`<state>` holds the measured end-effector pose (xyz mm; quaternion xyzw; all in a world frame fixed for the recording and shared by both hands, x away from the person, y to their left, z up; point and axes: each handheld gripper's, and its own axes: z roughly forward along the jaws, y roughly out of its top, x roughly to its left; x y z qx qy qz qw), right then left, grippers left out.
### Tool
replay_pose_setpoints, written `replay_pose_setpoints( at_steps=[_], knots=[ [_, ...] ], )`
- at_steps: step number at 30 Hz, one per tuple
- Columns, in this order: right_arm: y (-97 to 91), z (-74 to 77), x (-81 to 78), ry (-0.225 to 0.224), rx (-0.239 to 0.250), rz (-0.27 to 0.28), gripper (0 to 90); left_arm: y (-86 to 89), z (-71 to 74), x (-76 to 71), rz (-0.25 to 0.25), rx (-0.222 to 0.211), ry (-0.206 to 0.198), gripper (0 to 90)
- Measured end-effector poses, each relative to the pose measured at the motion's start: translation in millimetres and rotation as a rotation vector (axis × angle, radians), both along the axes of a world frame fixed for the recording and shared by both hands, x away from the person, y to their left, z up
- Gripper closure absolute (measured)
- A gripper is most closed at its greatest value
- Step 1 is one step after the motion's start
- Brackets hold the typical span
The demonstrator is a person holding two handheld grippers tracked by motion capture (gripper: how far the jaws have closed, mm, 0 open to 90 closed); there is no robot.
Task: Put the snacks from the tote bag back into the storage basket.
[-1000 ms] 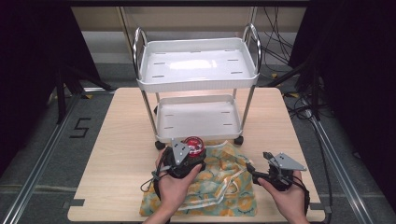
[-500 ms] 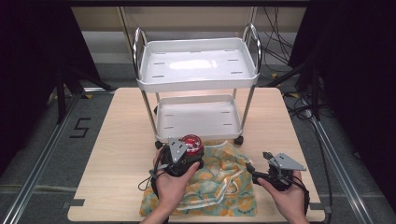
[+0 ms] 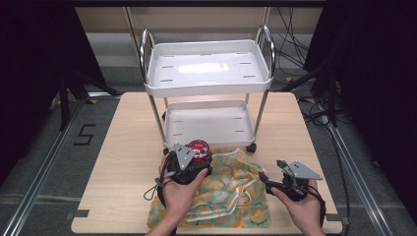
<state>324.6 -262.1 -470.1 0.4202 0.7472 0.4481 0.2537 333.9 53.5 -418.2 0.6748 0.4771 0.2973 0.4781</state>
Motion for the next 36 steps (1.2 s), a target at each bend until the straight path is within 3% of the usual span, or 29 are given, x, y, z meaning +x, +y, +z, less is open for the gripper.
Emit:
replay_pose_setpoints(
  at_steps=[6, 8, 19, 24, 26, 36],
  knots=[
    [0.1, -0.1, 0.0, 0.001, 0.0, 0.002, 22.9, 1.5, 1.6, 2.5, 0.013, 0.009, -0.008, 24.0],
    [-1.0, 0.5, -0.6, -0.004, -0.021, -0.001, 22.9, 1.6, 1.0, 3.6, 0.018, 0.007, -0.009, 24.0],
    [-0.1, 0.1, -0.1, -0.01, -0.01, 0.002, 22.9, 1.6, 1.7, 5.0, 0.03, -0.001, -0.001, 24.0],
    [-1.6, 0.3, 0.0, -0.002, -0.019, 0.011, 23.0, 2.3, 1.7, 6.8, 0.033, -0.002, 0.002, 24.0],
    [0.4, 0.6, -2.5, 0.019, -0.002, -0.009, 23.0, 2.5, 1.4, 7.6, 0.035, -0.001, 0.004, 24.1],
    [-1.0, 0.3, 0.1, -0.004, -0.005, -0.002, 22.9, 3.1, 1.8, 11.4, 0.036, -0.002, 0.005, 24.1]
  ],
)
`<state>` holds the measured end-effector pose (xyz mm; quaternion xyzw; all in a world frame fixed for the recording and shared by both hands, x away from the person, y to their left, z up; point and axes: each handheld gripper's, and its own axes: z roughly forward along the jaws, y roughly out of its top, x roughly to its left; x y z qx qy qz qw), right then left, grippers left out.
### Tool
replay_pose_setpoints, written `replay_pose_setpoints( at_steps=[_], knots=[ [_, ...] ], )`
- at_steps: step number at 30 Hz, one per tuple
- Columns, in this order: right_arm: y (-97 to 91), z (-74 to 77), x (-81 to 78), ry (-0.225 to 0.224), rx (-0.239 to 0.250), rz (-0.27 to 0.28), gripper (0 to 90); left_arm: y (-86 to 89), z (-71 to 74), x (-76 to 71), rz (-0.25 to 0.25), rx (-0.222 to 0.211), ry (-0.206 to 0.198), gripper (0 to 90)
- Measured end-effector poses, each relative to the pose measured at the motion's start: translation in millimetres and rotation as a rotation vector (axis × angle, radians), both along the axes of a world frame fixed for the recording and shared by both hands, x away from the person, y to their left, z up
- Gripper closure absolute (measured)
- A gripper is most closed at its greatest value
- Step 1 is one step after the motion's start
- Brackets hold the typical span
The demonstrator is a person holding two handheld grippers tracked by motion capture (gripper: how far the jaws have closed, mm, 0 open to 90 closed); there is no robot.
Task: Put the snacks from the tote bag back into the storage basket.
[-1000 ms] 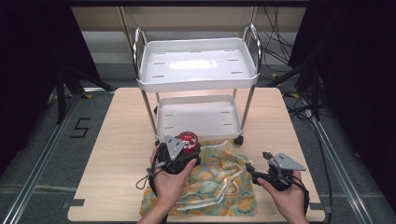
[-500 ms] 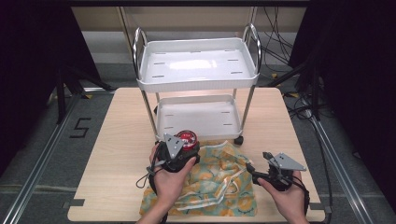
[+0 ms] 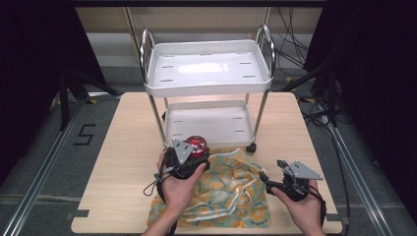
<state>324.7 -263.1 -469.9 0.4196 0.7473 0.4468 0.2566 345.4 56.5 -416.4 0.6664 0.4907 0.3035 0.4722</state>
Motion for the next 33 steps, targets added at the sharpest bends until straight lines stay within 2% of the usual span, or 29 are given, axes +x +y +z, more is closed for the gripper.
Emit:
replay_pose_setpoints(
  at_steps=[2, 9, 11, 13, 15, 18, 23, 30, 33],
  knots=[
    [-1.1, 0.2, -0.1, -0.008, -0.025, 0.012, 22.9, 0.0, 0.3, 0.7, 0.0, 0.0, -0.001, 24.1],
    [-0.1, 0.2, -1.2, 0.004, -0.014, 0.002, 23.0, 1.9, 2.1, 3.4, 0.006, 0.0, 0.001, 24.1],
    [-1.0, 0.0, 0.0, 0.0, -0.015, 0.013, 22.9, 0.7, 2.2, 4.2, 0.011, -0.019, 0.003, 24.1],
    [-1.2, -0.1, 0.1, 0.001, -0.016, 0.013, 23.0, 0.4, 2.6, 5.1, 0.011, -0.017, 0.002, 24.1],
    [-0.1, 0.1, 0.0, -0.001, 0.0, 0.0, 22.9, -0.4, 2.6, 6.4, 0.013, -0.015, 0.001, 24.1],
    [-2.0, 0.3, -0.1, 0.004, -0.024, 0.013, 23.0, -1.0, 3.2, 8.4, 0.008, -0.023, 0.003, 24.1],
    [-0.9, 0.4, -0.1, 0.001, -0.008, 0.001, 23.0, -1.8, 2.8, 10.9, 0.015, -0.022, 0.008, 24.1],
    [-2.1, 0.4, 0.0, 0.004, -0.022, 0.013, 22.9, 0.1, 4.7, 13.6, 0.022, -0.031, 0.005, 24.2],
    [-0.2, 0.0, 0.1, 0.0, -0.001, 0.001, 22.9, 0.4, 5.6, 14.3, 0.027, -0.03, 0.003, 24.2]
  ],
)
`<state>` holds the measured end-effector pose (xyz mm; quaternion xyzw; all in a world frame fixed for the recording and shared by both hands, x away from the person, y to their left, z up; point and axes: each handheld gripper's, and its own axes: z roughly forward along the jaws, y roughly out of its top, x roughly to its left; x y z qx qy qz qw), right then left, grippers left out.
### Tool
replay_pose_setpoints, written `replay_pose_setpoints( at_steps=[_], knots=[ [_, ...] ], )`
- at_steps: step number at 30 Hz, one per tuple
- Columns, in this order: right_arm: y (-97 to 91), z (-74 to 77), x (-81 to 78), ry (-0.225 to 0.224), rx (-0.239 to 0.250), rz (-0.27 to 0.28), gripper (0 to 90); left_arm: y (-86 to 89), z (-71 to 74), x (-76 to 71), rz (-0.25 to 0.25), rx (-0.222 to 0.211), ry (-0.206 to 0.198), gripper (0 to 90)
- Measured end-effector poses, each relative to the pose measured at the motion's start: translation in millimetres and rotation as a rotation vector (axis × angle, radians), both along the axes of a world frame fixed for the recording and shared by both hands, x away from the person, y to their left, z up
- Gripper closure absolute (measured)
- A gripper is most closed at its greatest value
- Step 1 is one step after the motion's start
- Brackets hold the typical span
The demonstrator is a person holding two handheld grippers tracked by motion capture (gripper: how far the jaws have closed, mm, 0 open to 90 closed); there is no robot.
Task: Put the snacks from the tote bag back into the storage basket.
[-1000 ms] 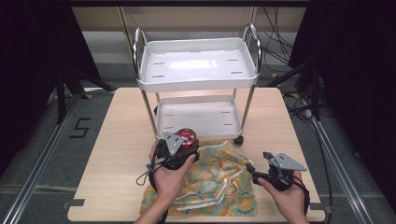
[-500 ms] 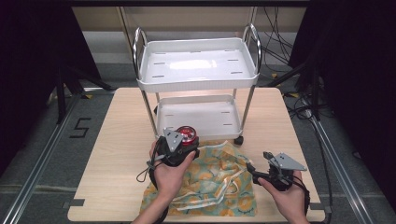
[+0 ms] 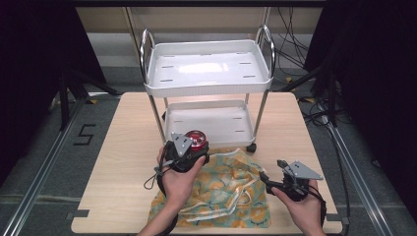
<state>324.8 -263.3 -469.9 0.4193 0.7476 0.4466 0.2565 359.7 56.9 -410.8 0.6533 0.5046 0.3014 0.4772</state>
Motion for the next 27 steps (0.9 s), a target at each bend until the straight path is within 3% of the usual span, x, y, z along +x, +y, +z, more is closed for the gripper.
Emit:
replay_pose_setpoints(
  at_steps=[3, 6, 13, 14, 17, 21, 27],
  knots=[
    [0.8, 0.7, -1.6, 0.016, 0.005, -0.01, 22.9, -0.1, 0.6, 1.3, 0.006, -0.004, 0.001, 24.2],
    [-1.3, 0.5, -0.2, 0.004, -0.016, 0.009, 22.9, -0.3, 0.7, 2.7, 0.012, -0.004, 0.0, 24.2],
    [-0.2, 0.1, 0.1, -0.001, 0.001, 0.001, 22.9, -0.1, -0.2, 6.7, 0.023, -0.002, 0.001, 24.1],
    [-1.9, 0.4, 0.0, 0.002, -0.022, 0.014, 22.9, 0.0, -0.3, 7.0, 0.026, -0.001, 0.002, 24.2],
    [0.8, 0.9, -1.9, 0.021, 0.015, -0.011, 22.9, 1.2, -0.6, 8.7, 0.029, 0.001, 0.0, 24.2],
    [-1.8, 0.4, 0.0, 0.002, -0.019, 0.014, 22.9, 2.0, -0.2, 10.0, 0.035, 0.002, 0.001, 24.2],
    [0.0, 0.6, -0.4, 0.008, 0.005, 0.0, 22.9, 4.1, 0.3, 12.9, 0.044, -0.002, 0.006, 24.2]
  ],
)
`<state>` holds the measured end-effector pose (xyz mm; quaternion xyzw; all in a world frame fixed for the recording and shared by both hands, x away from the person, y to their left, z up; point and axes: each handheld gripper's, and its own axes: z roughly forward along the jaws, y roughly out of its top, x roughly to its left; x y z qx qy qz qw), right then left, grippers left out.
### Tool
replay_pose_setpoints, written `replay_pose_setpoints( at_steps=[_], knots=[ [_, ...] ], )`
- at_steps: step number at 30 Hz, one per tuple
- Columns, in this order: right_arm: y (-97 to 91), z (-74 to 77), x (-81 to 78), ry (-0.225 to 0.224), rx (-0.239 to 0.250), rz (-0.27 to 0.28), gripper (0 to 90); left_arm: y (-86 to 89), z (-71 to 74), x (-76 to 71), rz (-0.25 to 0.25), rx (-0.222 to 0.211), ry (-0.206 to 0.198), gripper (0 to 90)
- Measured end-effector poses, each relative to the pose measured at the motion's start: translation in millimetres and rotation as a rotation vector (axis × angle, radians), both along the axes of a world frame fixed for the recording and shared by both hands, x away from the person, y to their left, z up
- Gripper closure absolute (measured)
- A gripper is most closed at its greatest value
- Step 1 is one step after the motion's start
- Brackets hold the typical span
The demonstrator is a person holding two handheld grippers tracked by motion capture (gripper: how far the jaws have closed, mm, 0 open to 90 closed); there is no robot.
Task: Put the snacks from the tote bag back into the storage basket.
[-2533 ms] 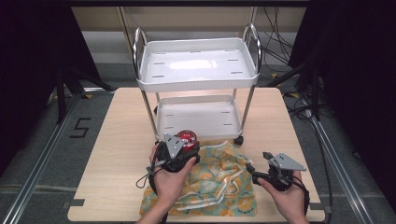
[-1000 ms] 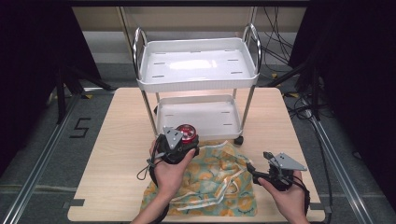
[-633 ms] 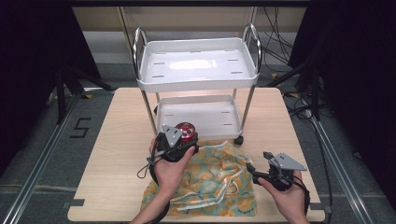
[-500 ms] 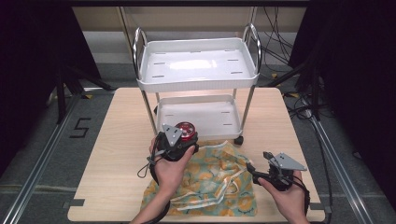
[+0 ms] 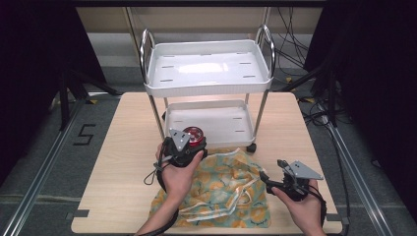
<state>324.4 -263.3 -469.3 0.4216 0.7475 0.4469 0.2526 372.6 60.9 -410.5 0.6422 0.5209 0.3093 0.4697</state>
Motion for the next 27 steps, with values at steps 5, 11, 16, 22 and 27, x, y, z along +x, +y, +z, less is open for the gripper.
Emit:
replay_pose_setpoints(
  at_steps=[5, 11, 16, 22, 27],
  knots=[
    [0.1, 0.2, 0.0, 0.0, 0.001, 0.001, 22.9, 0.4, 2.5, 1.1, 0.003, -0.003, -0.006, 24.2],
    [-2.2, 0.3, 0.4, -0.015, -0.023, 0.006, 22.9, 0.1, 6.0, 2.5, 0.002, -0.008, -0.008, 24.3],
    [-2.6, 0.4, 0.6, -0.018, -0.026, 0.009, 22.9, 2.4, 8.5, 5.1, 0.004, 0.001, -0.014, 24.3],
    [-3.0, 0.3, 1.0, -0.02, -0.028, 0.01, 22.9, 4.5, 10.1, 6.7, 0.018, 0.0, -0.014, 24.3],
    [-2.2, 0.4, 0.7, -0.02, -0.021, 0.008, 22.9, 6.5, 10.4, 8.9, 0.028, -0.009, -0.017, 24.3]
  ],
)
